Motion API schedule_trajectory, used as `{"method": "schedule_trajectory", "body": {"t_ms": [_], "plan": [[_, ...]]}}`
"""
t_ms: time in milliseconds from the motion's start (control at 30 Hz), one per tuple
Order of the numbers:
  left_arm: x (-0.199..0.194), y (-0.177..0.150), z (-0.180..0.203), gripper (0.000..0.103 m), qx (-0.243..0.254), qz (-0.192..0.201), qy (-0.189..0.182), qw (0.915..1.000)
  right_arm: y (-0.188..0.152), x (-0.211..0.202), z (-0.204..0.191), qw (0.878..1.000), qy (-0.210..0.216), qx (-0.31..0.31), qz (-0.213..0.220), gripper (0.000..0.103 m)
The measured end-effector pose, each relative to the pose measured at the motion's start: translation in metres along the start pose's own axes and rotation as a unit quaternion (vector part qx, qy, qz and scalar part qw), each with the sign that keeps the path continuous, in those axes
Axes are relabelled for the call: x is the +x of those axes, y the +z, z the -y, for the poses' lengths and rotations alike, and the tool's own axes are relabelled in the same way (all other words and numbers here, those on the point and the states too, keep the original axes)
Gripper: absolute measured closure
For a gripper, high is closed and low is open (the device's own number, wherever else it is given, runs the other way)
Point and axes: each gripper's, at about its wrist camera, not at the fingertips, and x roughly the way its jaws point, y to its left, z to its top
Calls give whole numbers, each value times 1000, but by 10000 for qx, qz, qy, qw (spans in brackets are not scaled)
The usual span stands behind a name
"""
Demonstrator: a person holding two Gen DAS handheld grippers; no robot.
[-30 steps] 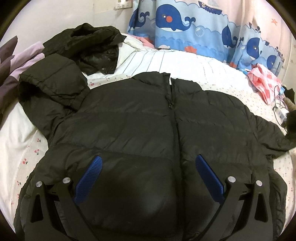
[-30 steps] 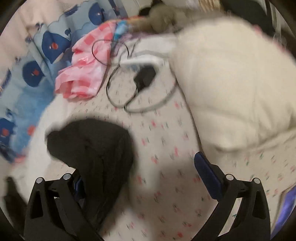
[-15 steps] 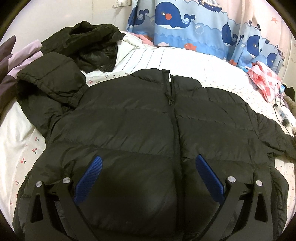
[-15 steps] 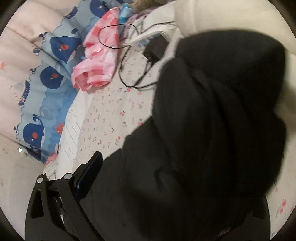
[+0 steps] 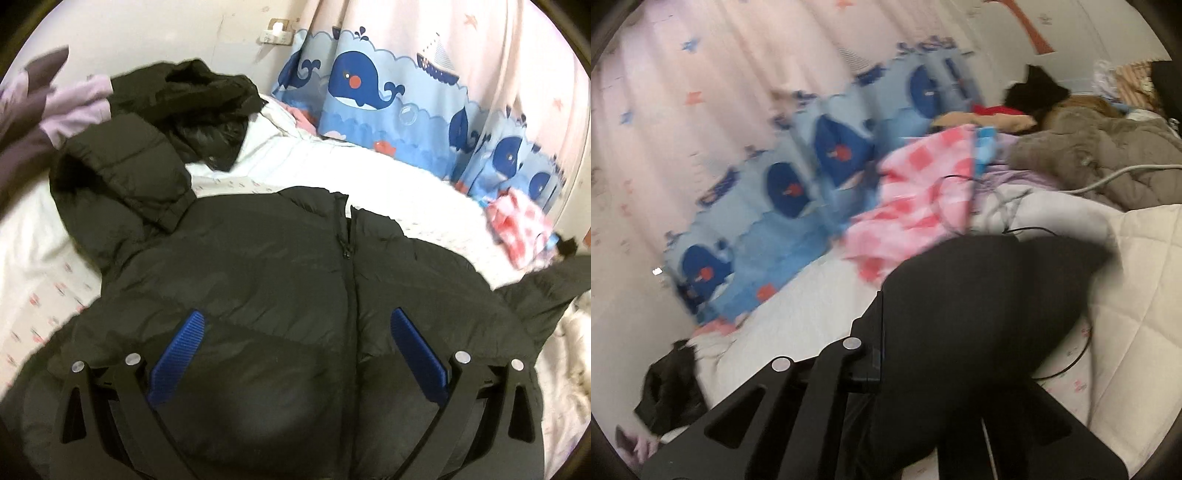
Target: Fold large clothes
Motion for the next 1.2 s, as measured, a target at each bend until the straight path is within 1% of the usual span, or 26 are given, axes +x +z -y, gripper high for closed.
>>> {"method": "schedule_trajectory", "body": {"t_ms": [67,100,133,200,267,300,333,400,467,500,533,567,633,700,767,800,833,867,900,933,967,1000,1067,1100,1167,1200], "plan": [[10,-7,6,6,72,-181,-44,9998,-23,46,50,9936,-625,595,-732,89],[17,-12,9,6,177,-334,-49,9993,-42,61,73,9872,-844,836,-1066,76],[24,-16,12,6,271,-468,-52,9985,-55,66,85,9841,-916,940,-1199,65],[31,-22,18,6,400,-606,-47,9974,-92,66,108,9783,-849,1200,-1459,56],[26,-21,20,6,441,-527,-109,9976,-132,39,105,9814,-438,979,-1592,54],[20,-19,20,6,421,-451,-173,9979,-147,25,99,9821,-332,846,-1648,45],[16,-19,19,6,420,-401,-210,9981,-170,0,89,9825,-67,692,-1727,34],[3,-13,16,6,494,-307,-318,9978,-215,-45,68,9751,462,386,-2136,22],[-14,-4,9,6,524,-324,-363,9974,-268,-92,40,9515,1289,150,-2790,18],[-22,-1,5,6,559,-376,-383,9970,-298,-118,24,9338,1672,-21,-3164,15],[-37,3,-2,6,670,-446,-384,9960,-316,-135,14,9238,1864,-117,-3343,13],[-52,4,-11,6,773,-429,-352,9955,-341,-153,3,9063,2098,-182,-3664,10],[-80,4,-28,6,1019,-335,-223,9940,-377,-179,-16,8801,2312,-371,-4131,10],[-111,0,-52,6,1415,-264,93,9895,-407,-201,-34,8649,2297,-813,-4388,10],[-136,-8,-87,6,1666,-295,606,9837,-433,-212,-43,8479,2419,-907,-4630,10],[-141,-12,-101,6,1673,-368,760,9823,-444,-216,-48,8419,2486,-910,-4702,10],[-147,-19,-122,6,1596,-491,975,9811,-452,-221,-51,8416,2513,-984,-4679,12],[-151,-27,-143,6,1433,-630,1167,9807,-458,-226,-59,8409,2590,-1131,-4616,18],[-153,-34,-161,6,1249,-789,1308,9803,-460,-227,-64,8411,2629,-1165,-4582,49],[-155,-42,-174,6,1057,-950,1406,9798,-460,-227,-64,8464,2604,-1070,-4521,76],[-159,-49,-187,6,805,-1117,1412,9804,-457,-227,-64,8527,2625,-942,-4417,83],[-163,-53,-193,6,613,-1192,1342,9818,-443,-233,-67,8612,2823,-741,-4161,90],[-180,-55,-197,6,273,-1186,1177,9856,-414,-247,-68,8738,3061,-533,-3741,94],[-187,-53,-196,6,230,-1125,1139,9868,-393,-262,-69,8792,3244,-440,-3462,95],[-206,-45,-184,6,341,-890,1069,9897,-362,-275,-67,8869,3339,-462,-3159,95],[-210,-41,-178,6,414,-813,1059,9902,-356,-282,-61,8891,3343,-498,-3087,95]]}}
